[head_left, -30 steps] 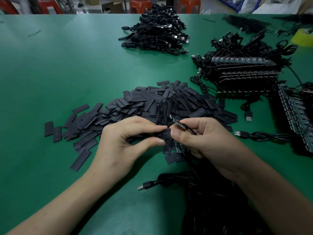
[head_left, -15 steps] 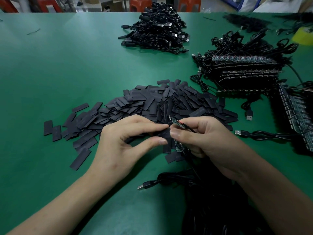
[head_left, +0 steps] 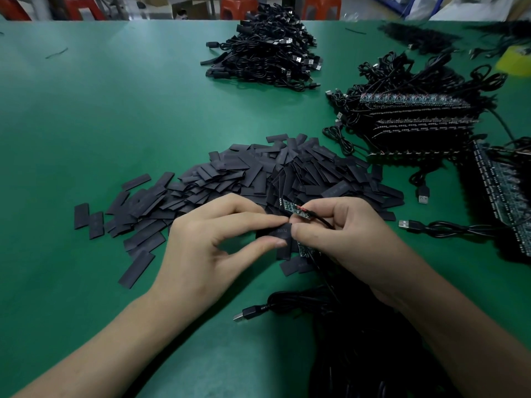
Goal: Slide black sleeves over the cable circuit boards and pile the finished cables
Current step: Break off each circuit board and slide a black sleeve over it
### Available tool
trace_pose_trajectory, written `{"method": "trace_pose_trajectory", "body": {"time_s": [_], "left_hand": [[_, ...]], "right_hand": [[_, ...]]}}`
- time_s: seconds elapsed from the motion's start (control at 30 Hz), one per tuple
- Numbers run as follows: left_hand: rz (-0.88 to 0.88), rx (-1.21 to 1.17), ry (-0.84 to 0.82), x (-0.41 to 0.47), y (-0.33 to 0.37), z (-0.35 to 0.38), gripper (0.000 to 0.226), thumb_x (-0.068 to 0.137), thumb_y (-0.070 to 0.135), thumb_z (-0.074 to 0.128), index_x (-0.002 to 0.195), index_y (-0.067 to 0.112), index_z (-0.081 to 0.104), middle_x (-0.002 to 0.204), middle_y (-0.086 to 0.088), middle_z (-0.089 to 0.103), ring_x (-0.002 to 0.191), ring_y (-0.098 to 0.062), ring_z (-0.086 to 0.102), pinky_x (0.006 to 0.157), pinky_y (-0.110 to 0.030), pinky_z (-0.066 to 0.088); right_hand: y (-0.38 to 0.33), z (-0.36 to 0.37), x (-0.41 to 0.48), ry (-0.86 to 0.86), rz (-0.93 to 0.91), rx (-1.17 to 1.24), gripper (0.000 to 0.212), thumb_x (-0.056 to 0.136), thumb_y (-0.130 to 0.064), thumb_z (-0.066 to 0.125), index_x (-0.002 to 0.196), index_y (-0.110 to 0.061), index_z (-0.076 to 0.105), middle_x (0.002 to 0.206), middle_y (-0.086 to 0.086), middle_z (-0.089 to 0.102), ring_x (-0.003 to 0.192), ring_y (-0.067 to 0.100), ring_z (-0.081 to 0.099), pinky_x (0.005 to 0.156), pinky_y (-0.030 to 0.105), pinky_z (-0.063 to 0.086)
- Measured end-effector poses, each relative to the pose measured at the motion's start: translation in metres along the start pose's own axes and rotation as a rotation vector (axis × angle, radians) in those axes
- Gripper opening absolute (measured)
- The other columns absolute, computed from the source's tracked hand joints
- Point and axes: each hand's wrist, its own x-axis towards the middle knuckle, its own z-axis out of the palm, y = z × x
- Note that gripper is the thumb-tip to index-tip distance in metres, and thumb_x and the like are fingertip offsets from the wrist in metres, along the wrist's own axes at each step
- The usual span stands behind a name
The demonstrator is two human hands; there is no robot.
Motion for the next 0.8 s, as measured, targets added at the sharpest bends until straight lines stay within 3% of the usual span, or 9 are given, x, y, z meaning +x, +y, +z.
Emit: {"method": "trace_pose_trajectory", "body": {"time_s": [0.07,0.13,0.3,0.63,0.8], "left_hand": [[0.033,0.036,0.005,-0.0005,0.0005,0.0005,0.023,0.086,0.035,0.076,0.104,0.021,0.081,0.095,0.008,0.071,0.088,-0.003,0.066,0.079,-0.02,0.051],[0.053,0.051,0.005,-0.0013,0.0005,0.0008,0.023,0.086,0.035,0.077,0.103,0.02,0.081,0.095,0.008,0.071,0.088,-0.004,0.067,0.079,-0.023,0.053],[0.058,0.074,0.003,-0.0019,0.0001,0.0011,0.019,0.088,0.034,0.077,0.101,0.021,0.081,0.094,0.009,0.071,0.087,-0.006,0.068,0.076,-0.03,0.054],[0.077,0.111,-0.017,-0.0013,-0.002,0.0,0.018,0.089,0.036,0.076,0.101,0.024,0.081,0.096,0.01,0.072,0.087,-0.012,0.069,0.075,-0.04,0.054],[0.076,0.114,-0.03,-0.0009,-0.0042,-0.002,0.016,0.09,0.035,0.075,0.099,0.024,0.082,0.092,0.009,0.072,0.083,-0.014,0.069,0.072,-0.038,0.054]], "right_hand": [[0.0034,0.0007,0.0005,0.024,-0.015,-0.057,0.026,0.076,-0.037,0.071,0.09,-0.015,0.073,0.073,0.007,0.053,0.07,0.016,0.046,0.068,0.033,0.037],[0.0054,0.0014,0.0002,0.05,-0.052,-0.101,0.033,0.073,-0.043,0.068,0.089,-0.014,0.072,0.069,0.007,0.047,0.067,0.017,0.041,0.067,0.036,0.033],[0.0094,0.0023,0.0022,0.066,-0.057,-0.084,0.031,0.072,-0.043,0.066,0.086,-0.017,0.071,0.064,-0.005,0.052,0.064,0.01,0.044,0.065,0.032,0.034],[0.0094,0.0011,0.0017,0.078,-0.073,-0.144,0.034,0.075,-0.043,0.066,0.086,-0.01,0.068,0.064,0.005,0.038,0.063,0.018,0.034,0.063,0.037,0.028],[0.0088,0.0008,0.0011,0.072,-0.067,-0.15,0.022,0.079,-0.036,0.067,0.083,-0.015,0.071,0.062,0.003,0.038,0.062,0.017,0.034,0.062,0.037,0.028]]}}
